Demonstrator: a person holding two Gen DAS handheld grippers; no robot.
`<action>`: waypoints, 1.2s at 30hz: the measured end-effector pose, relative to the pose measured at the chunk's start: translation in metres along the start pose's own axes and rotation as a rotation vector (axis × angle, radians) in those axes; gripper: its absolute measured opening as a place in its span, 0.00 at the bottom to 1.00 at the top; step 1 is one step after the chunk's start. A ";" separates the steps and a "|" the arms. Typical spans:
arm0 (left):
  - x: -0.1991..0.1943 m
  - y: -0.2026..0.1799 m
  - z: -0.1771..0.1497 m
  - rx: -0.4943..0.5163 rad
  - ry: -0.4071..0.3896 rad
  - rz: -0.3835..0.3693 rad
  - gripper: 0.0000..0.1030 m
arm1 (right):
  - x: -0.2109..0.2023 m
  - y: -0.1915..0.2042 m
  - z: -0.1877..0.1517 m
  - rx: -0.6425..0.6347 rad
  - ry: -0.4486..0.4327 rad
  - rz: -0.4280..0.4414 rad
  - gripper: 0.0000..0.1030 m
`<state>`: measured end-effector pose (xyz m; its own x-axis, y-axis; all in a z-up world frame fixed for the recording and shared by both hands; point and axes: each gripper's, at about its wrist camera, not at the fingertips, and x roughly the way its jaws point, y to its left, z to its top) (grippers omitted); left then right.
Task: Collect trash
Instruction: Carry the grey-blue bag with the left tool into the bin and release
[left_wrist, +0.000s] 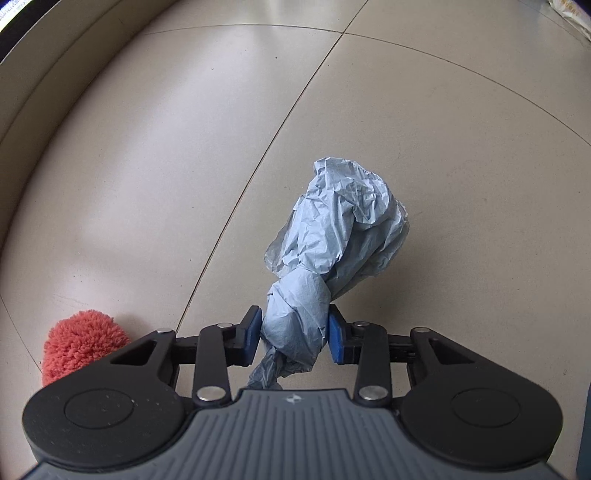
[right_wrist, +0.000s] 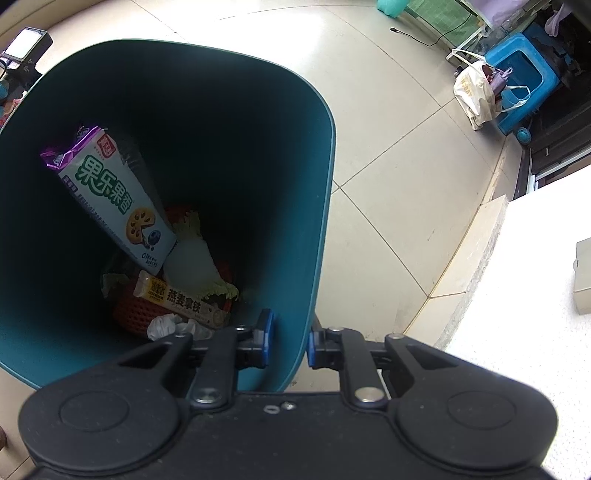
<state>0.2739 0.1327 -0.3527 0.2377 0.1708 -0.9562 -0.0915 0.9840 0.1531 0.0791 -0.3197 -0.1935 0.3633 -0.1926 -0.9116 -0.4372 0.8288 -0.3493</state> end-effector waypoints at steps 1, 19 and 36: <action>-0.008 0.000 -0.001 -0.003 -0.007 -0.004 0.34 | 0.000 0.000 0.000 -0.002 -0.003 -0.002 0.16; -0.222 -0.038 -0.035 0.049 -0.204 -0.121 0.34 | -0.005 -0.006 -0.008 0.039 -0.056 0.014 0.14; -0.363 -0.176 -0.079 0.341 -0.300 -0.330 0.34 | -0.007 -0.006 -0.015 0.032 -0.084 0.027 0.13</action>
<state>0.1274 -0.1064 -0.0526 0.4703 -0.1910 -0.8616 0.3402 0.9401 -0.0227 0.0667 -0.3314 -0.1881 0.4203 -0.1262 -0.8986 -0.4214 0.8498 -0.3165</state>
